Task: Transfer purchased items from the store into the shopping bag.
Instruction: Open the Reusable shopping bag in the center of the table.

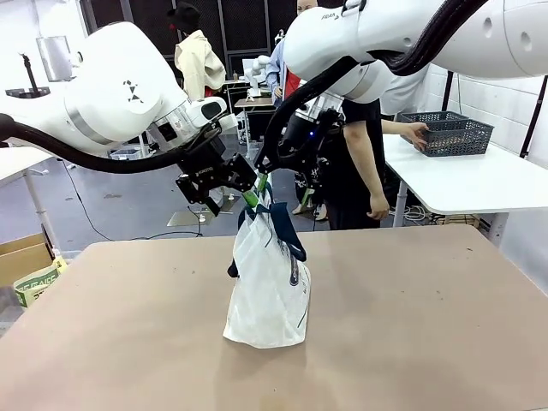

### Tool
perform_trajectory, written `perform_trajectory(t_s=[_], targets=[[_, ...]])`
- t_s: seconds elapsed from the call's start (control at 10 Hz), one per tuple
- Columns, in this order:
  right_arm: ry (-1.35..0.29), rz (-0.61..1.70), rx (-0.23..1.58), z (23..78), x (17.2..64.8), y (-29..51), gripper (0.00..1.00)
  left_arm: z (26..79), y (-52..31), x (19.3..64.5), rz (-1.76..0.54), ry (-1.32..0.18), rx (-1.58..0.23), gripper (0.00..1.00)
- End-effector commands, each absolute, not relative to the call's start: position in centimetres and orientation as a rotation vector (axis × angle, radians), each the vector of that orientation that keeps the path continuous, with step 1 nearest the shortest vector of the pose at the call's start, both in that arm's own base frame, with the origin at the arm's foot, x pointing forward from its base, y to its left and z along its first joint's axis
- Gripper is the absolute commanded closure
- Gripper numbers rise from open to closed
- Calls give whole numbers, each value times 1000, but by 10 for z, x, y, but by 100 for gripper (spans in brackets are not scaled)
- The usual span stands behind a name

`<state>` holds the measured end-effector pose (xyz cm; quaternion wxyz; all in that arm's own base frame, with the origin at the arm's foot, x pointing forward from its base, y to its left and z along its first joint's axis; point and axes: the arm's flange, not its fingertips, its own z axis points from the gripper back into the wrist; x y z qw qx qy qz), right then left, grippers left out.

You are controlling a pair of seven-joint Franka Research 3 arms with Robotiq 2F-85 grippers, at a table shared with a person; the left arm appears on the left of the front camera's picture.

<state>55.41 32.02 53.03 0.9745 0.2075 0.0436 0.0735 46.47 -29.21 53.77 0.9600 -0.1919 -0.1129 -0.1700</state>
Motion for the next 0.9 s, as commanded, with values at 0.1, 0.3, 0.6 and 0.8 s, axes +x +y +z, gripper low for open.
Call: perform_trajectory(t_s=[0.1, 0.3, 0.6, 0.8], targets=[[114, 109, 347, 525, 560, 321, 0, 537, -291, 466, -288, -207, -340, 0], [110, 110, 308, 525, 560, 322, 0, 536, -288, 468, -261, -196, -297, 0], [32, 128, 339, 540, 563, 324, 0, 539, -285, 467, -273, -216, -314, 0], [3, 138, 335, 552, 566, 328, 0, 543, -284, 463, -282, -237, -312, 0]])
